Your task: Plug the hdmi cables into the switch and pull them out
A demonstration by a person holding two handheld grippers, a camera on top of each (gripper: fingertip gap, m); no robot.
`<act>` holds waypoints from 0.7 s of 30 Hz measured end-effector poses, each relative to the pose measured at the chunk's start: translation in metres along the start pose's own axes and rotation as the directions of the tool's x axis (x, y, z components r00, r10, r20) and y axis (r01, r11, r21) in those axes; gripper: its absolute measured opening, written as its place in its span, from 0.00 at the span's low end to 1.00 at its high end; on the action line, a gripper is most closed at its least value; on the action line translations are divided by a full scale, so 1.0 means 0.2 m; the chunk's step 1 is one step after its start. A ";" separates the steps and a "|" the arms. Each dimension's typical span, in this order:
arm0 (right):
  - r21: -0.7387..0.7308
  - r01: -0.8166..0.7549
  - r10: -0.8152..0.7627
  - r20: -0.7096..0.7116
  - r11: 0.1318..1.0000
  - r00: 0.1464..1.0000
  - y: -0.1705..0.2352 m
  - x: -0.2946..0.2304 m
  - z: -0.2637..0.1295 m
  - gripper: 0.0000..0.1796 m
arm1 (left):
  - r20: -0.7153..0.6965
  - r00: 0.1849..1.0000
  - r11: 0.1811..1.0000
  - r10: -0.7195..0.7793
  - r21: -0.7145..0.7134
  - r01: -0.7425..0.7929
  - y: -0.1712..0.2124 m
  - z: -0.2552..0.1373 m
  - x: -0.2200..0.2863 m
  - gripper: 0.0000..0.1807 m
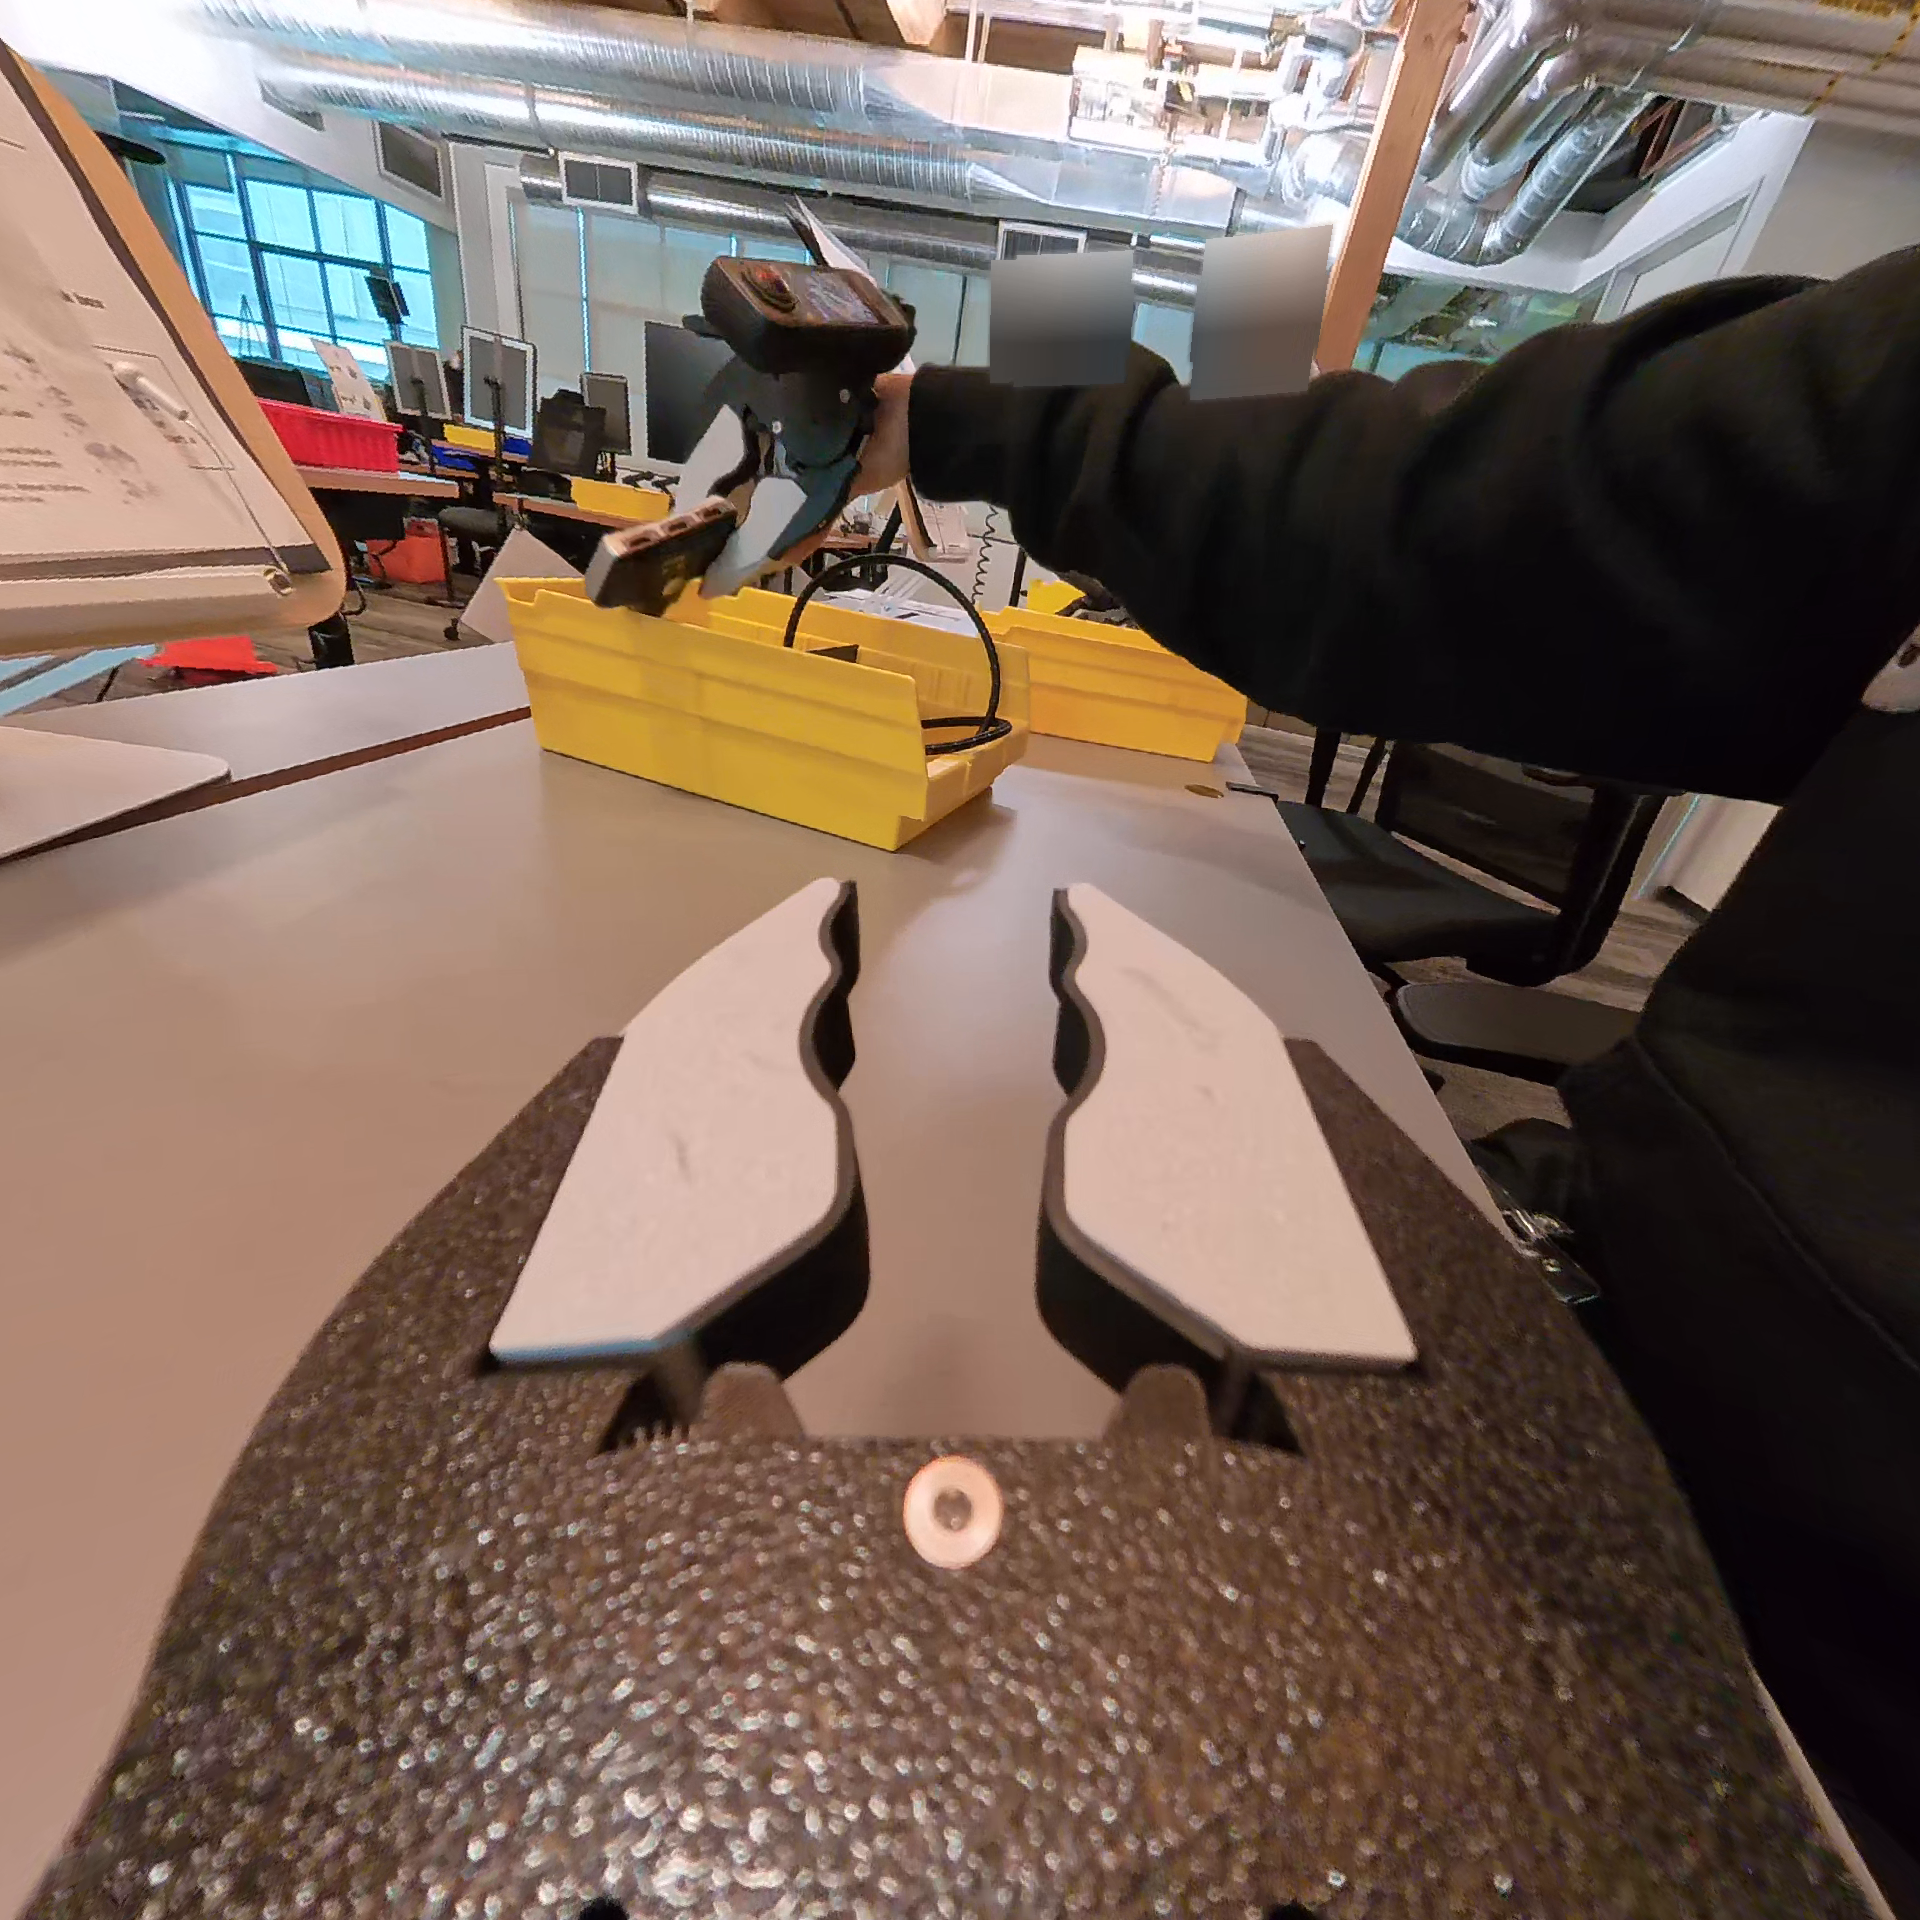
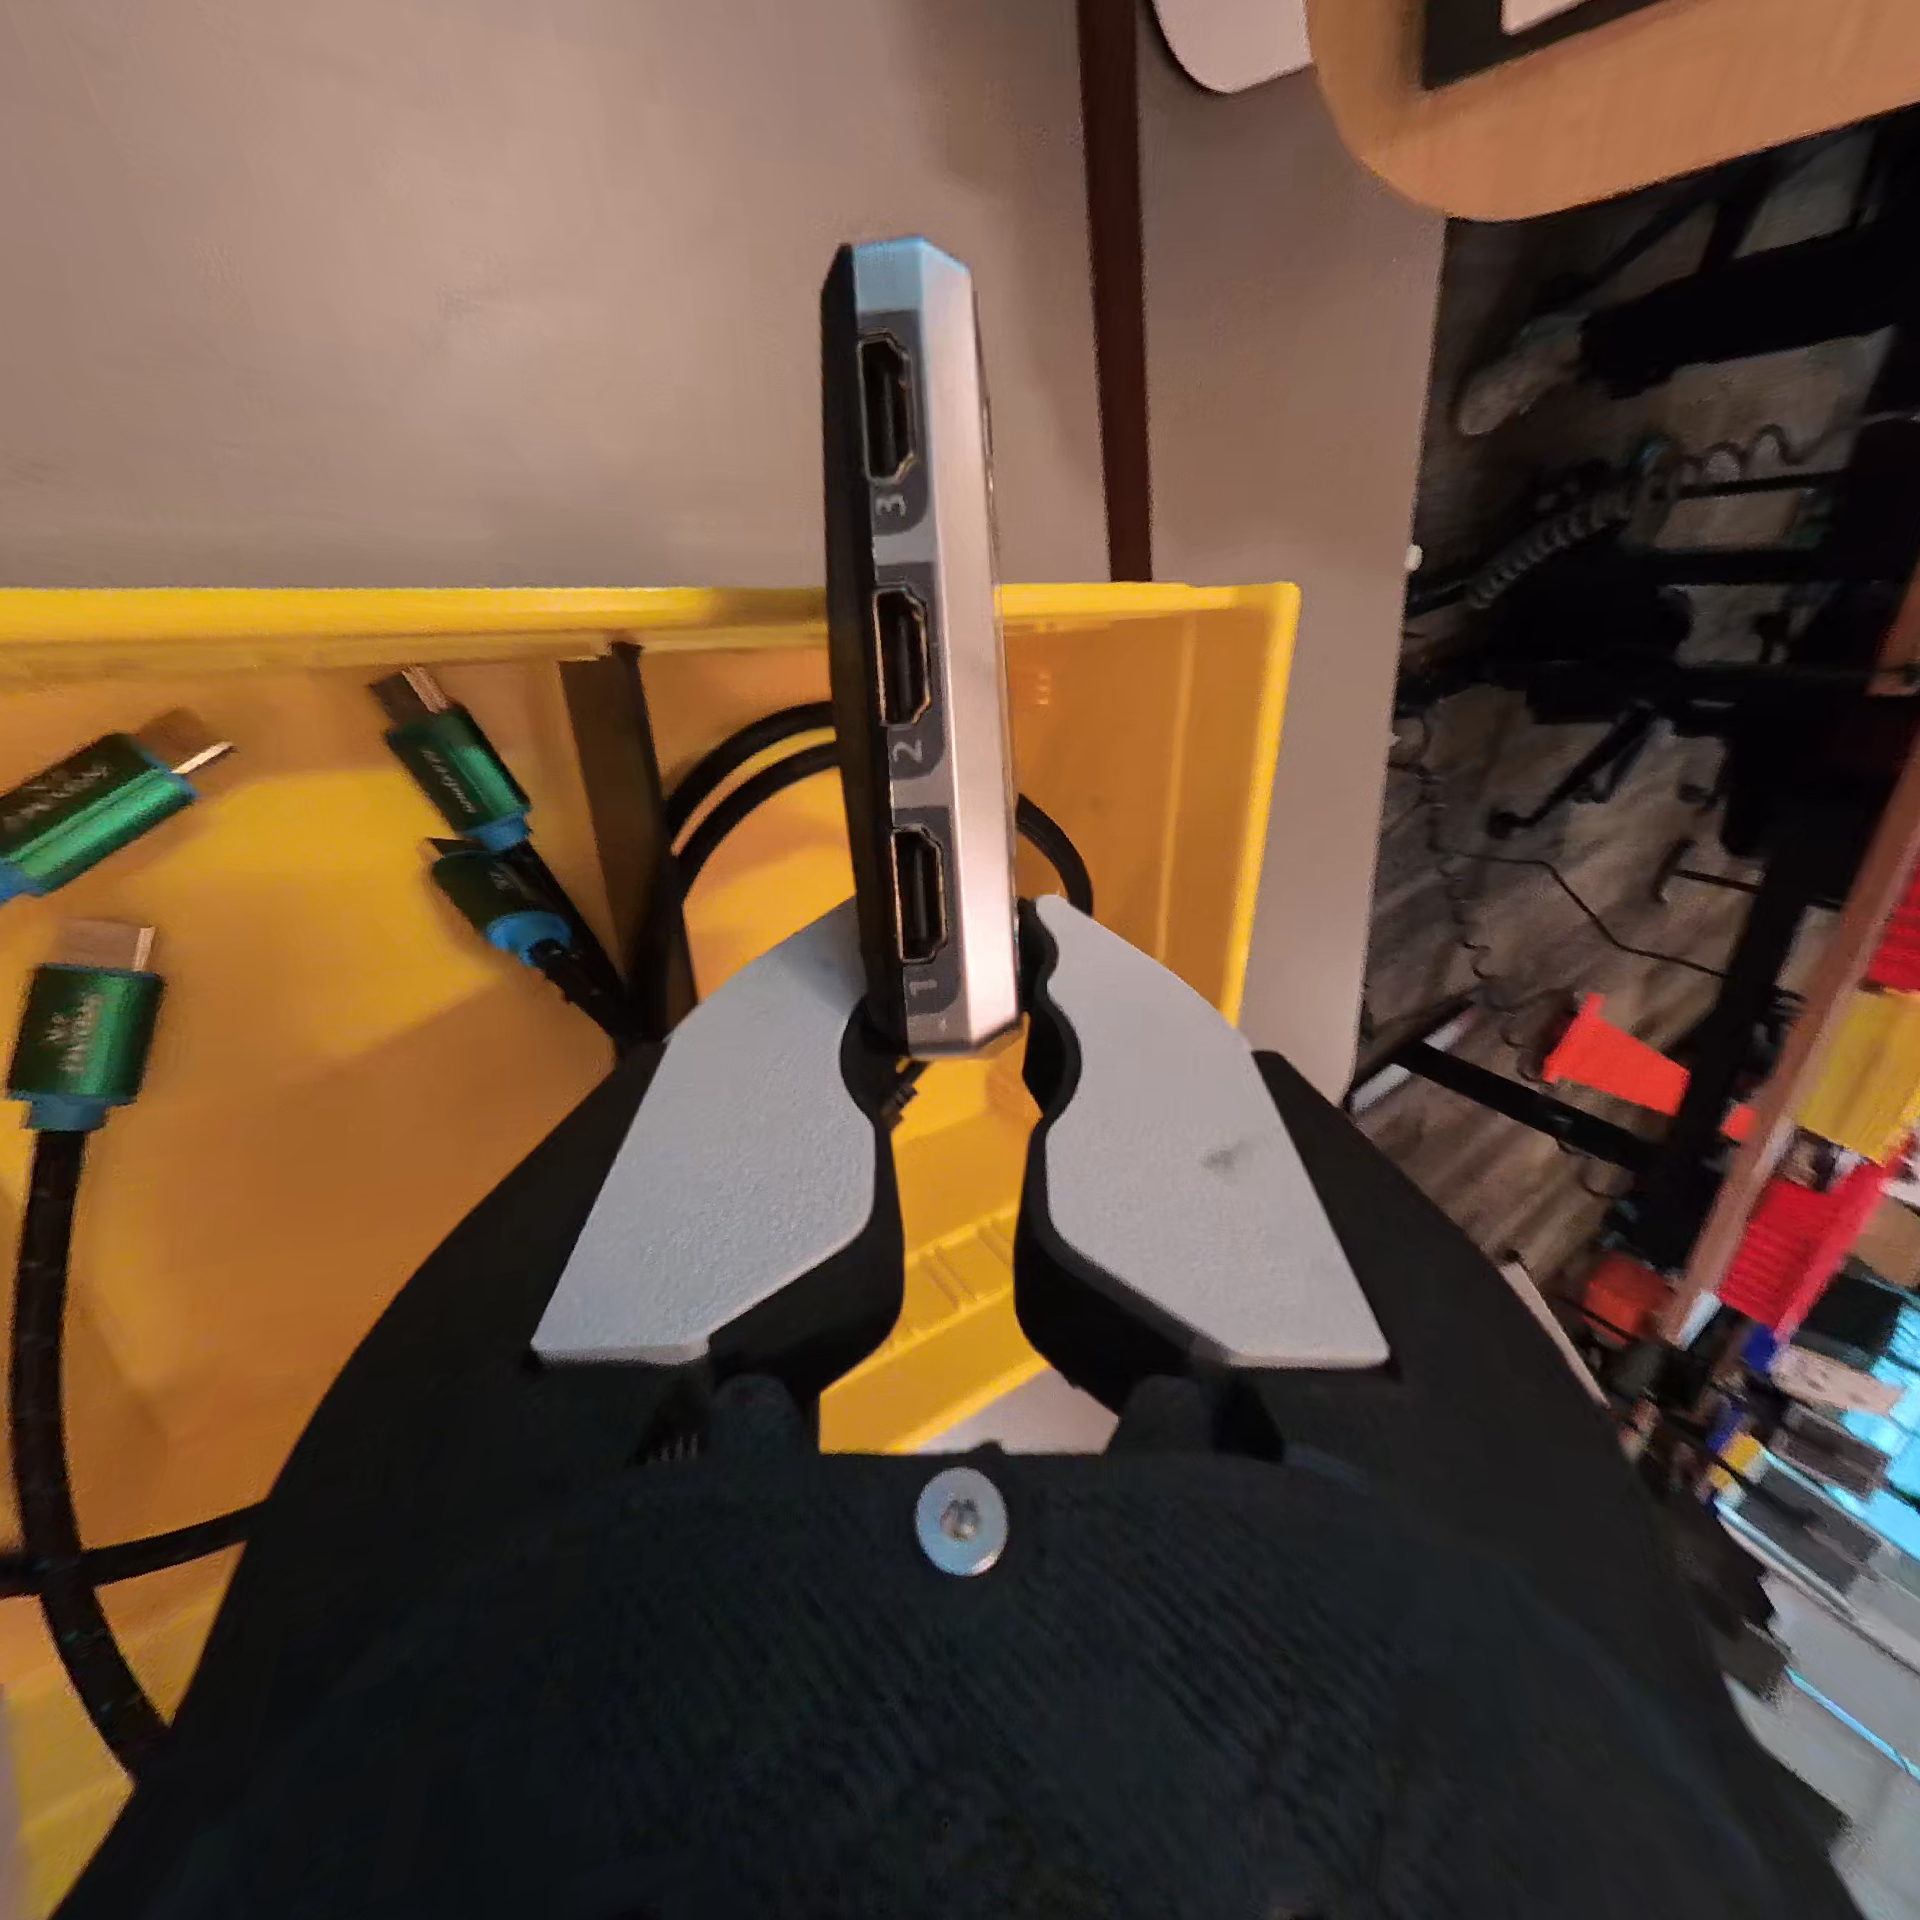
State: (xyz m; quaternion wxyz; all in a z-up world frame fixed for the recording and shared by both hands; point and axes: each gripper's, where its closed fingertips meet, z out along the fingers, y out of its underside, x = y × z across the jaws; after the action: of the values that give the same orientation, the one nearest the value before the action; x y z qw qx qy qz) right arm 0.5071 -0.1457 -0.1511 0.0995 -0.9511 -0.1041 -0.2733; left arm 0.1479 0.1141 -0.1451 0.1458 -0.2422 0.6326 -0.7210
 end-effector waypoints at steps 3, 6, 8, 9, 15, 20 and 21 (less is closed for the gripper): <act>-0.069 0.017 -0.031 -0.212 0.997 0.977 0.04 0.15 -0.08 0.12 | -0.002 1.000 1.000 -0.002 0.005 0.002 0.00 -0.01 0.00 0.19; -0.246 0.175 -0.261 -0.381 0.953 0.887 0.12 0.25 -0.17 0.12 | -0.002 1.000 1.000 -0.010 0.014 0.010 -0.01 -0.01 0.00 0.19; -0.423 0.308 -0.487 -0.426 0.852 0.763 0.16 0.27 -0.20 0.12 | -0.006 1.000 1.000 -0.018 0.025 0.019 -0.02 -0.02 0.00 0.19; -0.502 0.364 -0.590 -0.423 0.784 0.688 0.18 0.27 -0.21 0.12 | -0.009 1.000 0.999 -0.021 0.028 0.022 -0.02 -0.01 0.00 0.19; -0.718 0.569 -0.907 -0.227 0.402 0.354 0.18 0.15 -0.07 0.12 | -0.038 0.999 0.999 -0.037 0.026 0.038 -0.01 0.00 0.02 0.19; -0.656 0.647 -0.918 -0.212 0.388 0.336 0.07 0.13 -0.02 0.17 | -0.041 0.999 0.999 -0.030 0.022 0.031 -0.01 0.01 0.03 0.19; -0.645 0.658 -0.916 -0.202 0.390 0.345 0.06 0.15 -0.03 0.23 | -0.041 0.999 0.999 -0.031 0.024 0.032 -0.01 0.01 0.03 0.19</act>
State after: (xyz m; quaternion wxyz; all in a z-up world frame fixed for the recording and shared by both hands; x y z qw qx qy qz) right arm 0.5319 -0.1544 -0.1325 -0.2517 -0.6431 -0.4666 -0.5526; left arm 0.1445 0.1107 -0.1421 0.1245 -0.2355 0.6226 -0.7359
